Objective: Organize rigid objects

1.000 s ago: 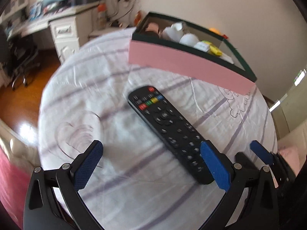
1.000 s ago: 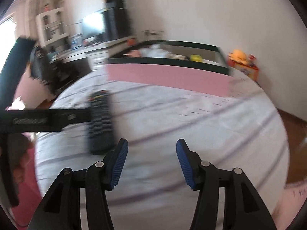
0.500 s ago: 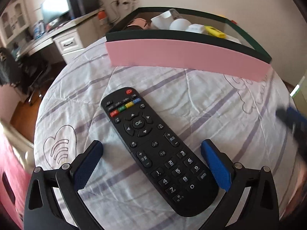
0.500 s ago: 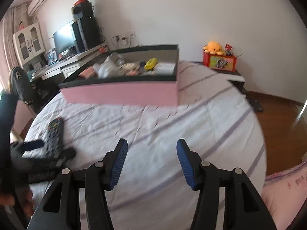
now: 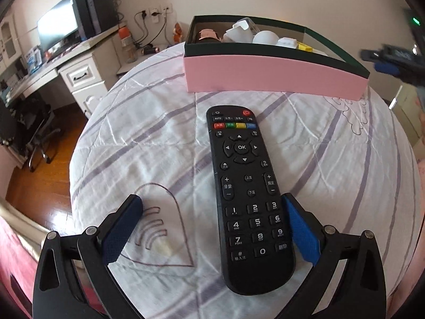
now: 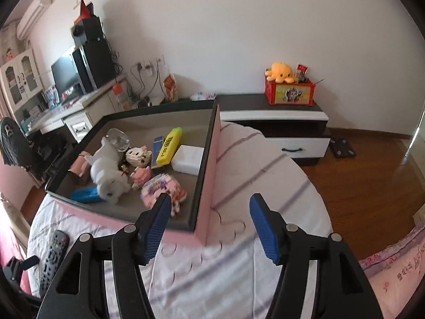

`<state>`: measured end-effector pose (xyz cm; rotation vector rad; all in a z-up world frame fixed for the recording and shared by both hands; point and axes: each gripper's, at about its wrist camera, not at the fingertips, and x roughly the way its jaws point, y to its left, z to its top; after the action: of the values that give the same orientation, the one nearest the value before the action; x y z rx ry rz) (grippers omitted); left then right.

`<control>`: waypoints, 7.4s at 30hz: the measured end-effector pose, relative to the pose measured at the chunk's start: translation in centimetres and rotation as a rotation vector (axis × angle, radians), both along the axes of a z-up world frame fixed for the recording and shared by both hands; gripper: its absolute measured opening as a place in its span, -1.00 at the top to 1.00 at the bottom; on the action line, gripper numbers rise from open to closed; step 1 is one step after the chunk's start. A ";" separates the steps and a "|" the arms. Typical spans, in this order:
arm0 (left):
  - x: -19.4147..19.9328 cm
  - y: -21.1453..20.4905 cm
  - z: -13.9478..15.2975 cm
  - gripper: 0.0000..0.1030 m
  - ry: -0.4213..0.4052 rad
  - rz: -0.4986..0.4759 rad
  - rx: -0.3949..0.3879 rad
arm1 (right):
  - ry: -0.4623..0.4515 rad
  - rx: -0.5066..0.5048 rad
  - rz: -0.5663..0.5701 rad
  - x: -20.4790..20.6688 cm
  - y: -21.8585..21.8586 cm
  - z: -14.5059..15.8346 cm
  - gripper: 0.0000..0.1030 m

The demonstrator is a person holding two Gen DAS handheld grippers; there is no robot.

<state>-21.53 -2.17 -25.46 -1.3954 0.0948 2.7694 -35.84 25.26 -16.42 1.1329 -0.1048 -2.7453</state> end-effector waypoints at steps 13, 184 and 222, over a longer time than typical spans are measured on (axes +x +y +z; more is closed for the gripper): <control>-1.6 -1.3 0.7 -0.12 0.027 -0.050 -0.044 | -0.128 0.085 0.014 -4.4 -2.3 -2.6 0.45; -11.1 4.2 13.4 -1.00 0.348 -0.066 0.045 | 0.190 0.050 0.119 2.4 -8.2 5.4 -1.00; 10.2 5.7 25.6 -1.00 0.740 -0.014 -0.030 | 0.540 0.038 0.107 22.8 -7.3 17.5 -1.00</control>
<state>-11.35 3.49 0.10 -0.3023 0.1614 3.1096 -13.04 17.92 1.12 0.3586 0.0758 -2.8528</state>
